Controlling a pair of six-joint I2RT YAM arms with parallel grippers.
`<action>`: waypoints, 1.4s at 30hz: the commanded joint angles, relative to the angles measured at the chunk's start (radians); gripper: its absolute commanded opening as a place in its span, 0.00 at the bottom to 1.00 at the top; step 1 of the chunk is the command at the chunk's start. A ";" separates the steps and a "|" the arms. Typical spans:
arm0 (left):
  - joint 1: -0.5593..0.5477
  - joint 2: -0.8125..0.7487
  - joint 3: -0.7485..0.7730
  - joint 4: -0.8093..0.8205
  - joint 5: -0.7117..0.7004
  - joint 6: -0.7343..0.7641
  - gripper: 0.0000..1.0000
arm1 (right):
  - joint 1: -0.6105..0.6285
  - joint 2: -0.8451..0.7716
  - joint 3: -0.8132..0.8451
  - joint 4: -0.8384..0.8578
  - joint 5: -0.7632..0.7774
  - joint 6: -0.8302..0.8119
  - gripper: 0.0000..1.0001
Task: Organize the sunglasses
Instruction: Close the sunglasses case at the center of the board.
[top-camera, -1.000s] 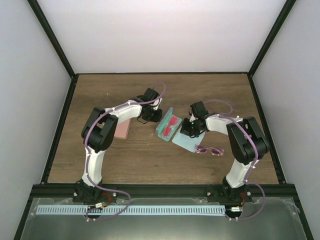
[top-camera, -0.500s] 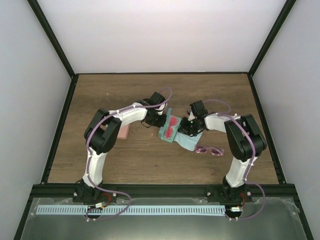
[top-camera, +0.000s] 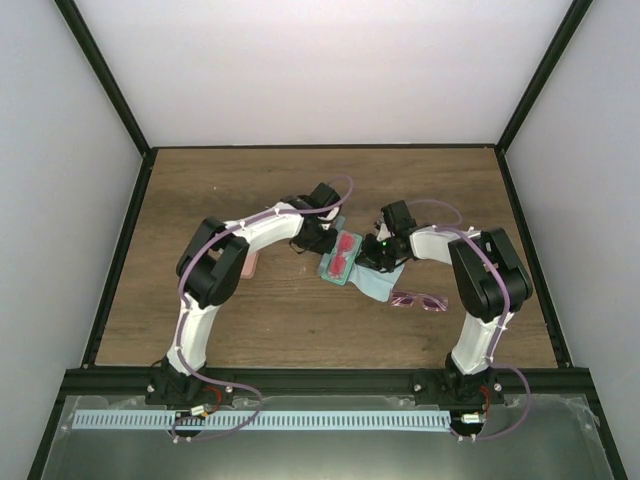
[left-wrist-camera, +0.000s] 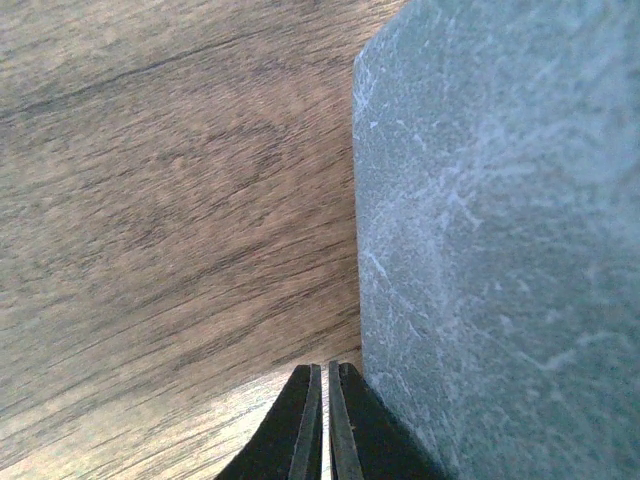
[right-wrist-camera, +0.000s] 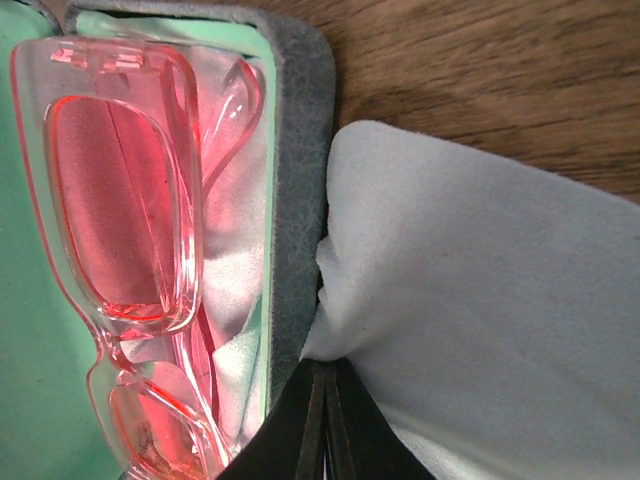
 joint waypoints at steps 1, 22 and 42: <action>-0.078 0.039 0.051 0.014 0.093 0.010 0.06 | 0.022 0.052 0.002 0.072 -0.055 0.011 0.01; -0.184 0.114 0.144 -0.033 0.127 0.007 0.06 | 0.022 0.057 -0.071 0.216 -0.182 0.070 0.02; -0.237 0.191 0.203 -0.056 0.204 0.000 0.06 | 0.020 0.079 -0.099 0.306 -0.253 0.099 0.02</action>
